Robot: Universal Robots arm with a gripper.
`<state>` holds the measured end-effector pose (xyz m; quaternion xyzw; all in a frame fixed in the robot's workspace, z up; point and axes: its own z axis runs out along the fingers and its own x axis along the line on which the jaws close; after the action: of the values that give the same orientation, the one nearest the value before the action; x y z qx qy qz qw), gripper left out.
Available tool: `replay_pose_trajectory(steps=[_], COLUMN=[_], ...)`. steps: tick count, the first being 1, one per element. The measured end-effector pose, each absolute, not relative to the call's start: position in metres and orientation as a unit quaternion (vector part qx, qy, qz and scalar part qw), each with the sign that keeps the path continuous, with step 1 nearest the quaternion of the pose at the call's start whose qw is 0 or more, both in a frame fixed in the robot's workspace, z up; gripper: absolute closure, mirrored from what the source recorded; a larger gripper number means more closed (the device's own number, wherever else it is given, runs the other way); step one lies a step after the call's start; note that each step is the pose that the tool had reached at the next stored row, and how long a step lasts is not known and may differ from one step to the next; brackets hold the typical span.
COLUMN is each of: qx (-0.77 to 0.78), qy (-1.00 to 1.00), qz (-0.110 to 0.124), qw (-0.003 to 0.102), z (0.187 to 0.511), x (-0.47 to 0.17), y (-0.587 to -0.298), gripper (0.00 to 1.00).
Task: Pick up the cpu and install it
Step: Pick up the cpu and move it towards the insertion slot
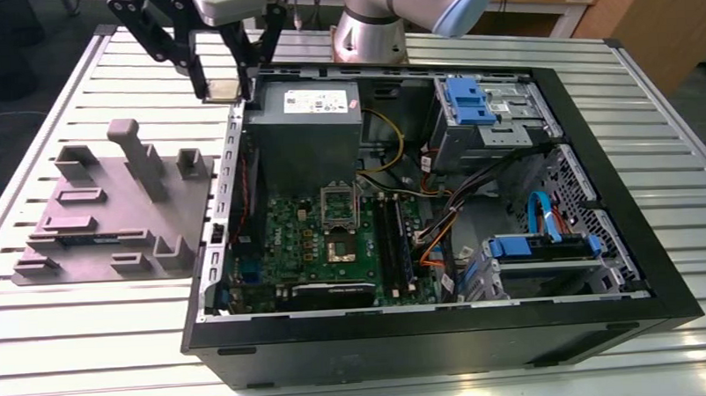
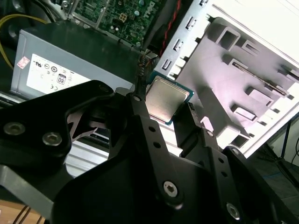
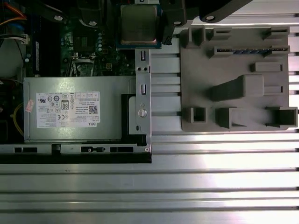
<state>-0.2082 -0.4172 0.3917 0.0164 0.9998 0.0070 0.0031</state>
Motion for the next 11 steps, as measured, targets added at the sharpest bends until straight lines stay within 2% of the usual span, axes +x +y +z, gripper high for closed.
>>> replay_pose_trajectory(steps=[11], qx=[0.016], qy=[1.000], qz=[0.007], qw=[0.003], z=[0.390], x=[-0.182], y=[-0.425], gripper=[0.52])
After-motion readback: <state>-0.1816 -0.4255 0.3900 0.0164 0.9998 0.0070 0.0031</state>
